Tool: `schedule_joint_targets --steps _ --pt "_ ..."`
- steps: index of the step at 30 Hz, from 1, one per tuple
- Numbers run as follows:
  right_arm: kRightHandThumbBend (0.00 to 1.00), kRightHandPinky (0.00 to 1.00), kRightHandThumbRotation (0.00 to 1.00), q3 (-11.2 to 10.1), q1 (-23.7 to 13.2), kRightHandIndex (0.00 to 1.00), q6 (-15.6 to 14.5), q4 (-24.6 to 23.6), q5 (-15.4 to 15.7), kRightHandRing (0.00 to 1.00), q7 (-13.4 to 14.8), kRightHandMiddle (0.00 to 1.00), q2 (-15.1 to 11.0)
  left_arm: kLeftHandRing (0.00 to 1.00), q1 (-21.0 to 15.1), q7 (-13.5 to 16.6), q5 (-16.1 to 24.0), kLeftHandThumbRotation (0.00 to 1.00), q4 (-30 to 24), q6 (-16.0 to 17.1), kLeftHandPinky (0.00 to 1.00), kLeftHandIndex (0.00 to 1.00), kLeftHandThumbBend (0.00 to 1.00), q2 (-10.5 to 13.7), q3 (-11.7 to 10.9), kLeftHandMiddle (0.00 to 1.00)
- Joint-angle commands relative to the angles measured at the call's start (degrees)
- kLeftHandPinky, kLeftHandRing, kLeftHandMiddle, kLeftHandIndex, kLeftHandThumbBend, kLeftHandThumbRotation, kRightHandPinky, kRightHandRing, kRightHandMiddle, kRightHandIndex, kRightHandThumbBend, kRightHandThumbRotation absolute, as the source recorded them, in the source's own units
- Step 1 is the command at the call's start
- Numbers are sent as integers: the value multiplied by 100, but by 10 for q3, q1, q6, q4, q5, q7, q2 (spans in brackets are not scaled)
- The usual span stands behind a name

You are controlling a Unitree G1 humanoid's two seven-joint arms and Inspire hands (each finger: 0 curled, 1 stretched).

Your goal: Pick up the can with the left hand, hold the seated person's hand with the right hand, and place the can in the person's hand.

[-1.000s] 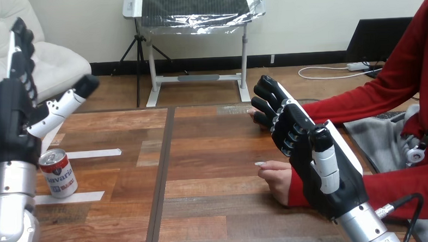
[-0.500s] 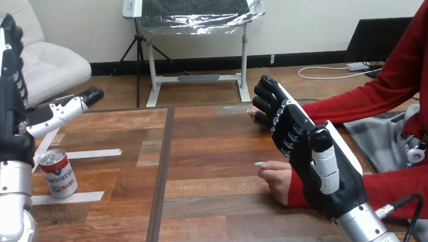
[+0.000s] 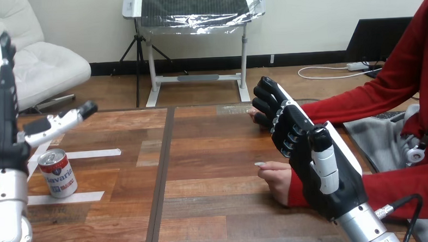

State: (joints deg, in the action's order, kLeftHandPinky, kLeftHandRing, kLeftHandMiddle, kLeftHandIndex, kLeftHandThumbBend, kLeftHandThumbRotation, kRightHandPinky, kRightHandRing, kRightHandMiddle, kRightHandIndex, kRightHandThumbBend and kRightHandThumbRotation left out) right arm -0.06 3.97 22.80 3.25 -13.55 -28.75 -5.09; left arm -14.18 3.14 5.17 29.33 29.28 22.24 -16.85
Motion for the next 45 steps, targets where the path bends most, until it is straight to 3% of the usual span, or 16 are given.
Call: schedule_joint_targets --steps 1,17,32,38,45 --pt "94 99 100 -1 -23 97 1 -22 -5 98 2 98 -9 100 -24 16 13 0 20 0 100 100 100 20 3 100" --pt "93 99 100 -2 -25 97 5 -17 -8 98 -2 98 -9 100 -52 40 26 0 108 -4 94 100 100 38 11 100" --pt "93 99 100 -3 -28 97 9 -14 -5 98 -3 98 -10 98 -84 44 28 0 194 10 92 100 100 47 20 100" --pt "92 99 100 -3 -29 97 9 -13 -6 98 -3 98 -9 99 -95 52 41 4 217 -15 92 100 100 54 31 100" --pt "92 99 100 -3 -29 97 8 -14 -6 97 -3 97 -9 99 -108 51 36 4 241 -18 92 100 99 54 35 100"
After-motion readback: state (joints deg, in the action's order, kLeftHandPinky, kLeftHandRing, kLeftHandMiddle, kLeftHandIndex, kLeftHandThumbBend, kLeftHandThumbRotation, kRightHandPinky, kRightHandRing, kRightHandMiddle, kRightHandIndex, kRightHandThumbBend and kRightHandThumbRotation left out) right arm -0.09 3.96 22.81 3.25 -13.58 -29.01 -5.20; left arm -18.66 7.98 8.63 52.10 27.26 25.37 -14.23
